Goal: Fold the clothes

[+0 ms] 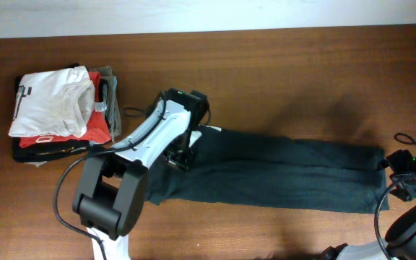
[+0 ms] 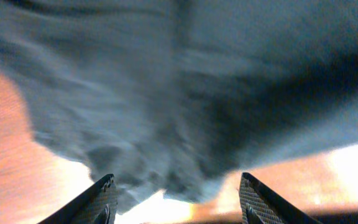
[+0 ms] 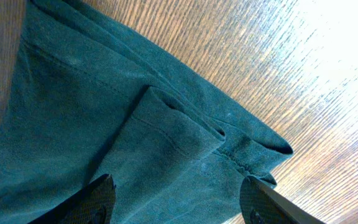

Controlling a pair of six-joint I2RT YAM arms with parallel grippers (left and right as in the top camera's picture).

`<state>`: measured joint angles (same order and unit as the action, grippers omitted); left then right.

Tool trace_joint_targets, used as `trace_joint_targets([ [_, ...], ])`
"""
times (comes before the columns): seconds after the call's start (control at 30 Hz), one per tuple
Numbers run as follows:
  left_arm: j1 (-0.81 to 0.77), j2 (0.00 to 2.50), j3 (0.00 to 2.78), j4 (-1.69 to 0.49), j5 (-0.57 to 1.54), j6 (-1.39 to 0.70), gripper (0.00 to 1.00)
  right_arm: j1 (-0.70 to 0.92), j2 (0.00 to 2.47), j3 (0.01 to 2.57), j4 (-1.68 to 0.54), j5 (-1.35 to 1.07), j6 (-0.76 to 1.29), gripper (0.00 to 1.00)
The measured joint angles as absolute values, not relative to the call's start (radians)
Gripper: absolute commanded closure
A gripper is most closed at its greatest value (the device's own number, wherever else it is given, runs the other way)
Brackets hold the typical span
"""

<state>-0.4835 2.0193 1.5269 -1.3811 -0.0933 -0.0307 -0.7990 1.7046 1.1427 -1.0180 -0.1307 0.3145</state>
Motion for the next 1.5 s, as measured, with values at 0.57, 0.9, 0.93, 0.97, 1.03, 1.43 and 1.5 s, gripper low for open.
trace_joint_targets([
  [0.57,-0.096,1.978,1.281,-0.862,-0.113,-0.148,0.85,-0.799,1.721,1.139,-0.883,-0.208,0.084,0.22],
  [0.9,-0.082,1.973,1.275,-0.855,-0.128,-0.152,0.82,-0.627,1.925,1.126,-0.957,-0.397,-0.118,0.96],
  [0.93,-0.082,1.973,1.275,-0.855,-0.128,-0.152,0.82,-0.627,1.925,1.126,-0.958,-0.395,-0.103,0.96],
  [0.97,-0.082,1.973,1.277,-0.858,-0.128,-0.152,0.83,-0.631,1.925,1.131,-0.966,-0.387,-0.092,0.96],
  [1.03,-0.081,1.975,1.314,-0.9,-0.128,-0.151,0.82,-0.662,1.908,1.191,-1.022,-0.331,-0.063,0.96],
  [1.43,-0.077,1.965,1.623,-1.077,-0.049,-0.113,0.81,-0.022,1.671,1.496,-1.248,-0.227,0.181,0.96],
  [1.5,-0.077,1.965,1.623,-1.078,-0.049,-0.097,0.81,0.141,1.704,1.484,-1.171,-0.206,0.29,0.8],
])
